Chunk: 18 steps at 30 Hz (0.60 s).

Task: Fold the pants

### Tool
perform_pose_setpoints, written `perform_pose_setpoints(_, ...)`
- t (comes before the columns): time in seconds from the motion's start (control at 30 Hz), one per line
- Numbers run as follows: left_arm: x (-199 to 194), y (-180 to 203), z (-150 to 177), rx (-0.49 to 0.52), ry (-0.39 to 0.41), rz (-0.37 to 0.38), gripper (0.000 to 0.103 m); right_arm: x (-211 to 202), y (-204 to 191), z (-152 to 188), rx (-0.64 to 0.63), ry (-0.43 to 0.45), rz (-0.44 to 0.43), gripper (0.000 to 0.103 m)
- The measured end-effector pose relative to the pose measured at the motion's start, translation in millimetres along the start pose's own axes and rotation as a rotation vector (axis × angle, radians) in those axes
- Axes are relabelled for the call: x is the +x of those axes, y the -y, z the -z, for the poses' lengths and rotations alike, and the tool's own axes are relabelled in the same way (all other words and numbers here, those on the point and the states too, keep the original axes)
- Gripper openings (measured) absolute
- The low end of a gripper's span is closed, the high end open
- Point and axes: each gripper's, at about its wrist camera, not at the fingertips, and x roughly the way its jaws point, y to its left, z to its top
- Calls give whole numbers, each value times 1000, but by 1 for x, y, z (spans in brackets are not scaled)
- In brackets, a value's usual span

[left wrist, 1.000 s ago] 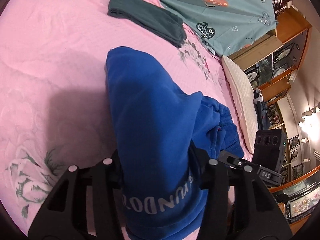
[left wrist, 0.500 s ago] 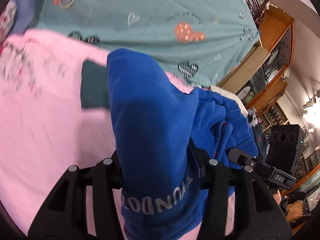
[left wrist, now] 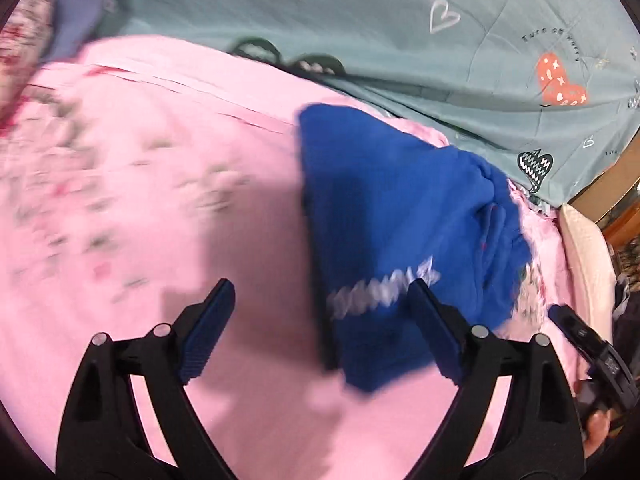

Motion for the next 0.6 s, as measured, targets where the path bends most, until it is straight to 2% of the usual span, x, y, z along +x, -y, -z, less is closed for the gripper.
perform_pose_setpoints(0.13, -73, 3, 39, 44, 91, -50, 98, -57, -20, 35, -79, 22, -6, 71)
perform_pose_setpoints(0.2, -114, 14, 68, 99, 132, -71, 101, -95, -39, 59, -148, 37, 2, 84)
perform_pose_setpoints(0.27, -146, 18, 95, 132, 162, -83, 101, -127, -56, 80, -214, 57, 49, 92)
perform_pose_setpoints(0.43, -221, 18, 168, 171, 196, -118, 101, -202, -79, 137, -297, 140, 124, 102)
perform_pose_setpoints(0.6, -281, 7, 236, 184, 275, -169, 101, -257, -75, 185, -300, 200, 162, 102)
